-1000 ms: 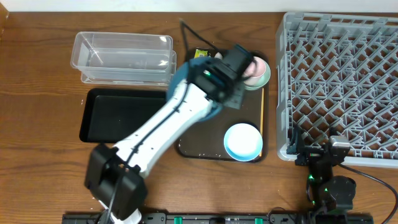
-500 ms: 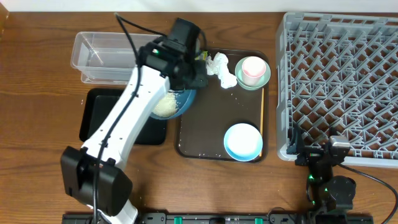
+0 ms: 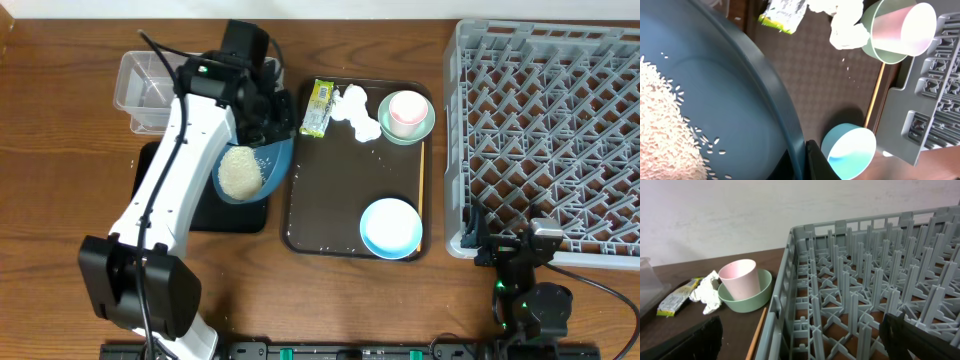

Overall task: Sort waste into correct bins and load items into the dishwasher rack
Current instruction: 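Carry the blue plate left over the black tray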

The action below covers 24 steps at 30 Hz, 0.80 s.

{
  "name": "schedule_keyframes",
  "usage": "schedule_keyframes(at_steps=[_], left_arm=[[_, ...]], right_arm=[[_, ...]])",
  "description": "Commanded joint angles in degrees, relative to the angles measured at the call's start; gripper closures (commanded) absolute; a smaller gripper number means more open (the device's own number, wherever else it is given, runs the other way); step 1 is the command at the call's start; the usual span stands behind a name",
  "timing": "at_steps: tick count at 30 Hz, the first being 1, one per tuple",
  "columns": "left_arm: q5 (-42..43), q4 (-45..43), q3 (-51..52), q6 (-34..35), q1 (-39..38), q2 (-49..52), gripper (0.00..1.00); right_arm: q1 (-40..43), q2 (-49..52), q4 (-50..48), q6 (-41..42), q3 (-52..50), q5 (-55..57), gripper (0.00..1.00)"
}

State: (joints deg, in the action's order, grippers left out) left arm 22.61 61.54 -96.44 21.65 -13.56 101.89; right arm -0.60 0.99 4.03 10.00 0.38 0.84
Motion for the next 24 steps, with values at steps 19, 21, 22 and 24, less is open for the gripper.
schedule_keyframes(at_steps=[19, 21, 22, 24], left_arm=[[21.03, 3.96, 0.26, -8.96, 12.04, -1.7, 0.94], [22.01, 4.44, 0.92, -9.62, 13.05, -1.7, 0.94], [22.1, 4.46, 1.4, -9.62, 13.42, -1.7, 0.94], [22.91, 4.42, 2.54, -9.66, 14.32, -1.7, 0.94]], right_arm=[[-0.11, -0.22, 0.24, -0.66, -0.07, -0.24, 0.01], [-0.11, -0.22, 0.24, -0.66, -0.07, -0.24, 0.01], [-0.11, -0.22, 0.24, -0.66, -0.07, -0.24, 0.01], [-0.11, -0.22, 0.24, -0.66, -0.07, -0.24, 0.01]])
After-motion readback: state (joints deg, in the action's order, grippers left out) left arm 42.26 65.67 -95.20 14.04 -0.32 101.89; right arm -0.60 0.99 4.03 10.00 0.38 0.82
